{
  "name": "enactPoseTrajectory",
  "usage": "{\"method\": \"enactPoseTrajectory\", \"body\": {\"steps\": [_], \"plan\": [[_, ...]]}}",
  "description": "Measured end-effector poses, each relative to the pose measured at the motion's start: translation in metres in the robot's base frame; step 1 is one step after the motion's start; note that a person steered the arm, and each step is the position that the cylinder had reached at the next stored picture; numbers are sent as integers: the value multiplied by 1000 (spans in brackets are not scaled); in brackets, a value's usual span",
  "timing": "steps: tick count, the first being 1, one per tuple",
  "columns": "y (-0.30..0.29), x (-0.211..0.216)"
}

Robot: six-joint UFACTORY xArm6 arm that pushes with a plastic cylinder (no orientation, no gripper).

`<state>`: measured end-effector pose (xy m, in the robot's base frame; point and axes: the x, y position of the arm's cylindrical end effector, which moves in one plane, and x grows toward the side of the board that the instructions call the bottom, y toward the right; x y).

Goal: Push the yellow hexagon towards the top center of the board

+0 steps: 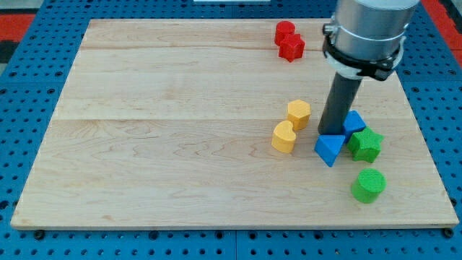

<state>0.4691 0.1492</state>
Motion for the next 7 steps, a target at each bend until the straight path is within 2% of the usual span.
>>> {"method": "enactPoseTrajectory", "body": {"steps": [1, 2, 5, 7], "plan": [[-13, -23], [-60, -34], [-200, -32], [-249, -55]]}}
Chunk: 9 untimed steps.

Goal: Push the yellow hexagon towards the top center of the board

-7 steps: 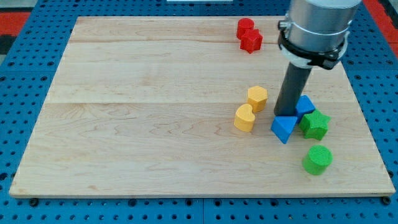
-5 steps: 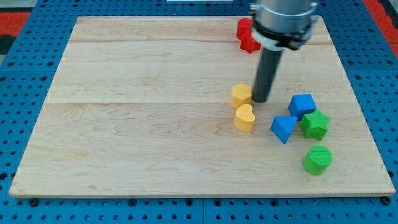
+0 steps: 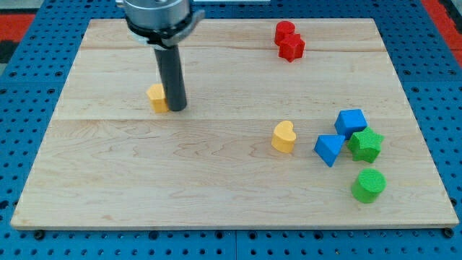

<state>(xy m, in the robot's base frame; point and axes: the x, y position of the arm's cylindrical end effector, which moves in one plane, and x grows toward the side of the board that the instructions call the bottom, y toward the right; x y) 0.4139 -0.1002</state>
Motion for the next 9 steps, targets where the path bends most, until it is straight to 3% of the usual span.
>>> {"method": "enactPoseTrajectory", "body": {"steps": [3, 5, 8, 9], "plan": [[-61, 29], [-33, -9], [-11, -123], [0, -100]]}}
